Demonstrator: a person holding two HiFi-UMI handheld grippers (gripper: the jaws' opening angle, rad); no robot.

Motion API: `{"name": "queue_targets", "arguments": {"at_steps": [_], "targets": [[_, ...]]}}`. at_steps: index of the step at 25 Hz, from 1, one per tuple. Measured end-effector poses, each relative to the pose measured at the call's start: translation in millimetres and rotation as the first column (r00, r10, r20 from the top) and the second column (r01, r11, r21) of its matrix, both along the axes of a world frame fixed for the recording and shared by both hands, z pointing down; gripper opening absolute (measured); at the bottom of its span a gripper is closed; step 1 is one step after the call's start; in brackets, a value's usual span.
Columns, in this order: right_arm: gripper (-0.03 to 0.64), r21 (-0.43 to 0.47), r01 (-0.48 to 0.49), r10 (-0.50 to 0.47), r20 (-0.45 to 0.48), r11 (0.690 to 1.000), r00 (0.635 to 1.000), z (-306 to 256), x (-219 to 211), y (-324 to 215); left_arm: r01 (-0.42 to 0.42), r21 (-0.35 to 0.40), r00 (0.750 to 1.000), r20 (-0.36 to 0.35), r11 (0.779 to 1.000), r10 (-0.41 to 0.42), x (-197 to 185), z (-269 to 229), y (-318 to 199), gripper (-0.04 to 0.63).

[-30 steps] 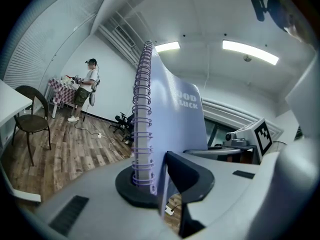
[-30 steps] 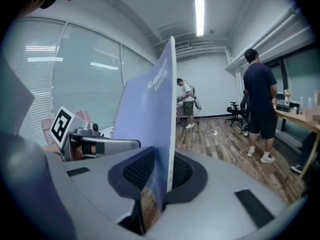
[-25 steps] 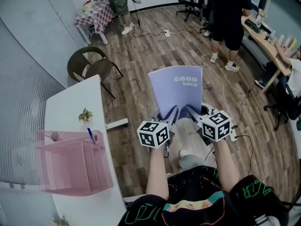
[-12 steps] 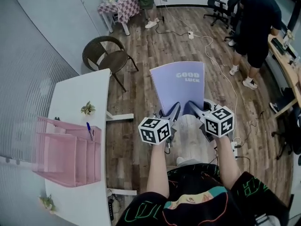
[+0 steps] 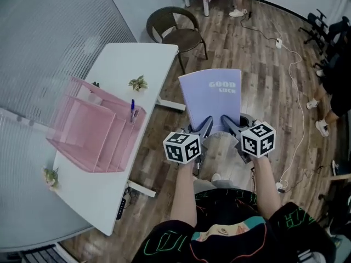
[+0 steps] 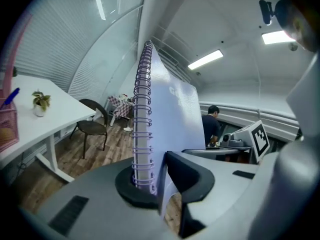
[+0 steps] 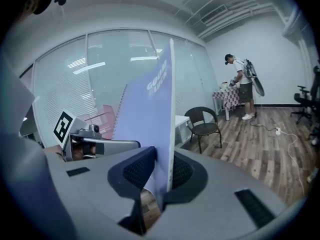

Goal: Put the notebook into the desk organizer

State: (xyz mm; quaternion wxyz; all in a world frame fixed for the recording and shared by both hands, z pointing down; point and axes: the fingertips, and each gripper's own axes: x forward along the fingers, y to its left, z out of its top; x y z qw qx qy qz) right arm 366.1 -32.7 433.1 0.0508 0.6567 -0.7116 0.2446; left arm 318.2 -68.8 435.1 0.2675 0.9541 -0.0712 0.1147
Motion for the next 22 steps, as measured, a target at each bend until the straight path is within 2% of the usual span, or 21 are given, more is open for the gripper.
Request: {"name": "queue_targets", "arguments": {"at_steps": [5, 11, 14, 22], "targets": [[0.057, -0.039, 0.153, -0.151, 0.041, 0.987, 0.988, 21.2, -55.3, -40.8, 0.151, -0.041, 0.988, 0.039, 0.988, -0.15, -60.5, 20.3, -32.0, 0.052], [0.057, -0.107, 0.299, -0.292, 0.074, 0.948, 0.953, 50.9, -121.2, -66.9, 0.287, -0.125, 0.957, 0.071, 0.95, -0.28, -129.3, 51.4, -50.0, 0.052], [0.057, -0.156, 0.357, -0.347, 0.092, 0.921, 0.933, 71.5, -150.3, -70.1, 0.341, -0.188, 0.94, 0.088, 0.921, -0.33, -159.1, 73.9, -49.7, 0.052], [0.057, -0.286, 0.49, -0.464, 0.16, 0.823, 0.871, 126.9, -206.7, -54.1, 0.452, -0.356, 0.891, 0.128, 0.818, -0.436, -216.8, 132.2, -23.2, 0.052]]}}
